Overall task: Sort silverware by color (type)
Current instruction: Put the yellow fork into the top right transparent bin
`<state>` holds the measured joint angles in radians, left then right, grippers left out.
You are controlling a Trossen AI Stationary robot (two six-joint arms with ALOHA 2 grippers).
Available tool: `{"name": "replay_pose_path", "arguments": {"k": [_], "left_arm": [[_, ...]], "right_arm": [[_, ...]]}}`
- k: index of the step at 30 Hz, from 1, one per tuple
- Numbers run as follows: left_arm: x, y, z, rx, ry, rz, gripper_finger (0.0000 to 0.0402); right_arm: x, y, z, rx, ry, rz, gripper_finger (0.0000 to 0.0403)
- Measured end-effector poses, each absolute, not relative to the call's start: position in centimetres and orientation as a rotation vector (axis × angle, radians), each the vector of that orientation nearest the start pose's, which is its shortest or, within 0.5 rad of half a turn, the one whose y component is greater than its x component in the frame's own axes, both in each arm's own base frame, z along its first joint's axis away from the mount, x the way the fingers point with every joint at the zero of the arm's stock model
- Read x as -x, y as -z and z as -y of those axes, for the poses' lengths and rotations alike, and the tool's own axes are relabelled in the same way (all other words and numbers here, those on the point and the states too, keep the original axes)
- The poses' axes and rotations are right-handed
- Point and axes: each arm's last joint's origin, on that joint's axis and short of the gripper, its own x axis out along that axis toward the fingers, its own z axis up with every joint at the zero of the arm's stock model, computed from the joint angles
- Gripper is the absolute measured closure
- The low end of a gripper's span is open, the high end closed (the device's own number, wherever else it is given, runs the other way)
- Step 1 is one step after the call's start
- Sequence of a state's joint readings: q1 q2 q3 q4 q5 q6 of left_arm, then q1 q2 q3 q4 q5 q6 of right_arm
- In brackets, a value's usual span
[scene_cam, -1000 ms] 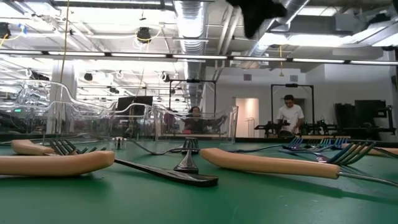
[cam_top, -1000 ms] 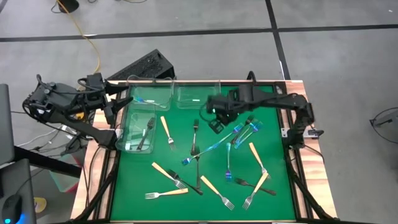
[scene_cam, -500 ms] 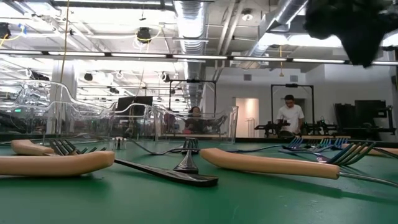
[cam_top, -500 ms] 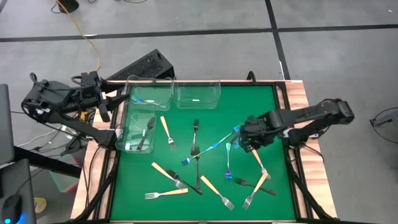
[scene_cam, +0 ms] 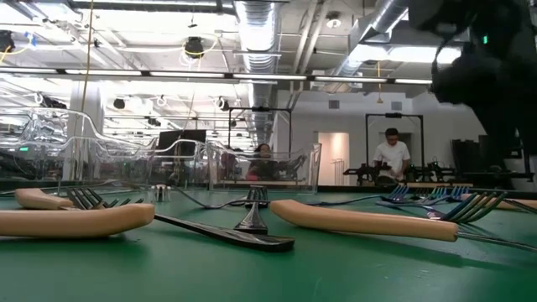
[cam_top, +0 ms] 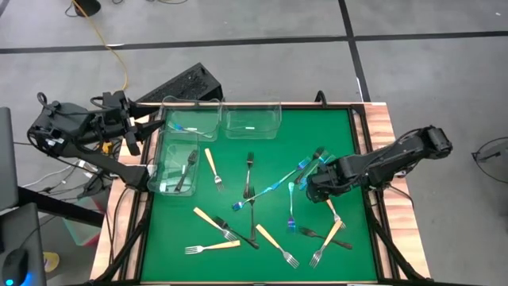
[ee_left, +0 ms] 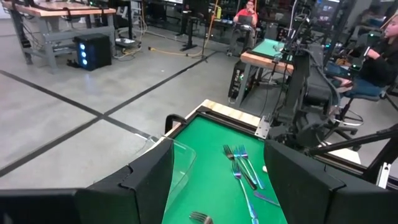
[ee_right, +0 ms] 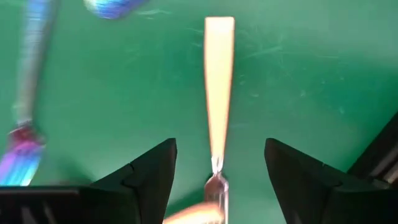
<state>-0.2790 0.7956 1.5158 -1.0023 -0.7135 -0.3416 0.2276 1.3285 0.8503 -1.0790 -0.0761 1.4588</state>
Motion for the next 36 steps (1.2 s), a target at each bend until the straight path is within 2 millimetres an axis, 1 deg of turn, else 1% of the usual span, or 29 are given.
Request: {"name": "replay_pose_path", "arguments": {"k": [7, 14, 18, 21, 26, 31, 36], "left_arm": [[-6.9, -47.4, 0.0, 0.199, -0.467, -0.175, 0.0168], [-6.8, -47.4, 0.0, 0.189, -0.474, -0.174, 0.0168], [-6.9, -47.4, 0.0, 0.193, -0.475, -0.168, 0.0168], [-6.9, -47.5, 0.0, 0.200, -0.477, -0.165, 0.0168], [-6.8, -47.5, -0.1, 0.202, -0.500, -0.159, 0.0168], [-6.8, -47.5, -0.1, 0.202, -0.503, -0.158, 0.0168], [-6.8, -47.5, -0.2, 0.192, -0.544, -0.150, 0.0168]], "right_arm": [[-20.2, -17.8, -4.9, -0.967, 0.862, -1.423, 0.0139], [-19.5, -15.2, -4.7, -0.933, 0.816, -1.477, 0.0139], [-19.3, -13.9, -4.7, -0.969, 0.769, -1.479, 0.0140], [-18.9, -13.3, -4.7, -0.976, 0.771, -1.495, 0.0150], [-18.7, -13.2, -4.6, -0.972, 0.778, -1.512, 0.0190], [-18.4, -13.1, -4.6, -0.961, 0.791, -1.531, 0.0250], [-18.4, -13.1, -4.6, -0.947, 0.780, -1.546, 0.0309]]}}
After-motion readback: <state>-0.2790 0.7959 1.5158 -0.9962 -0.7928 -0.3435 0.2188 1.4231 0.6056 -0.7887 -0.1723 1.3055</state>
